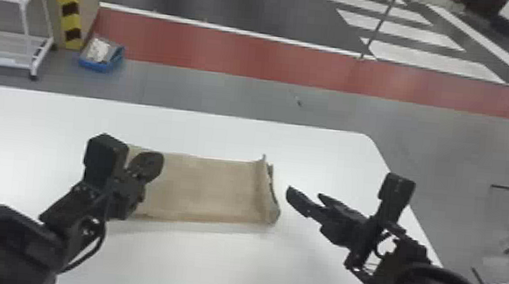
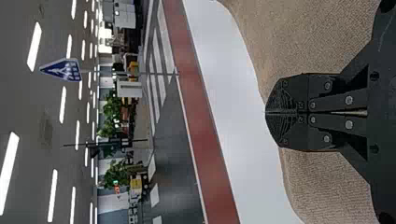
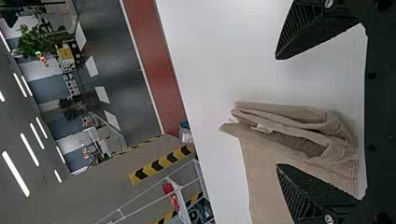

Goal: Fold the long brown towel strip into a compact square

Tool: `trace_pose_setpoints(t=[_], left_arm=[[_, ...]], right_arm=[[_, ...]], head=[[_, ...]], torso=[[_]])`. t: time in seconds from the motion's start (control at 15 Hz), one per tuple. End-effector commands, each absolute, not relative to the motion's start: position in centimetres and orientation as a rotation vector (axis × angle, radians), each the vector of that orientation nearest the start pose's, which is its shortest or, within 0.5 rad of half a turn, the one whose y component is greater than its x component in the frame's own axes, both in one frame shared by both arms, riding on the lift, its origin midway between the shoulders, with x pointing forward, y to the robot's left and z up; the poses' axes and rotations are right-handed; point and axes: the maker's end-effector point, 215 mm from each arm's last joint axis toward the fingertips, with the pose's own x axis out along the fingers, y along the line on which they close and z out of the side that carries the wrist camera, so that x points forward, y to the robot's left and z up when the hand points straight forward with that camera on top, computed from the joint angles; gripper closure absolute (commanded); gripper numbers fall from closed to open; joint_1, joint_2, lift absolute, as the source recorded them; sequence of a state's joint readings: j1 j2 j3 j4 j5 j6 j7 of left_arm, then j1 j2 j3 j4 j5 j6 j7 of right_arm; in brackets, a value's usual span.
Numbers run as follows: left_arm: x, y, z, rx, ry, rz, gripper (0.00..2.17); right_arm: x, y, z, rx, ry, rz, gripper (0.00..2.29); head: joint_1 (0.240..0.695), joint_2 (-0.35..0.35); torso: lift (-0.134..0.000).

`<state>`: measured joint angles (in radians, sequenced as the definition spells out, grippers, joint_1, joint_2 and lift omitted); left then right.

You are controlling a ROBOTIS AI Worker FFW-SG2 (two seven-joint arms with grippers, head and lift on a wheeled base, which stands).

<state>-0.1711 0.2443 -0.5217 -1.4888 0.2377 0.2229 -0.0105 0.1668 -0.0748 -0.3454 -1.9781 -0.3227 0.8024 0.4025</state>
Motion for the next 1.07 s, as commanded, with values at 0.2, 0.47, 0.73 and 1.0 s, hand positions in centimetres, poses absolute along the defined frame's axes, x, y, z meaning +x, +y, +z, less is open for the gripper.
trace_pose_setpoints(t=[0.2,0.47,0.73,1.0], left_arm=[[56.0,5.1,-45.1,0.142,0.376,-0.489,1.86],[56.0,5.2,-45.2,0.163,0.373,-0.488,1.86],[55.9,5.1,-45.5,0.174,0.377,-0.489,1.86],[55.8,5.5,-46.2,0.184,0.403,-0.485,1.86]], right_arm=[[52.1,-29.5,-39.6,0.35,0.468,0.186,0.06],[53.2,-28.0,-42.4,0.337,0.546,0.172,0.07],[55.6,-27.0,-42.6,0.345,0.568,0.175,0.07],[56.1,-25.9,-44.1,0.315,0.69,0.179,0.09]], head=[[0.695,-0.246],[0.695,-0.238],[0.695,-0.226],[0.695,-0.21]], torso=[[-0.124],[-0.124],[-0.124],[-0.124]])
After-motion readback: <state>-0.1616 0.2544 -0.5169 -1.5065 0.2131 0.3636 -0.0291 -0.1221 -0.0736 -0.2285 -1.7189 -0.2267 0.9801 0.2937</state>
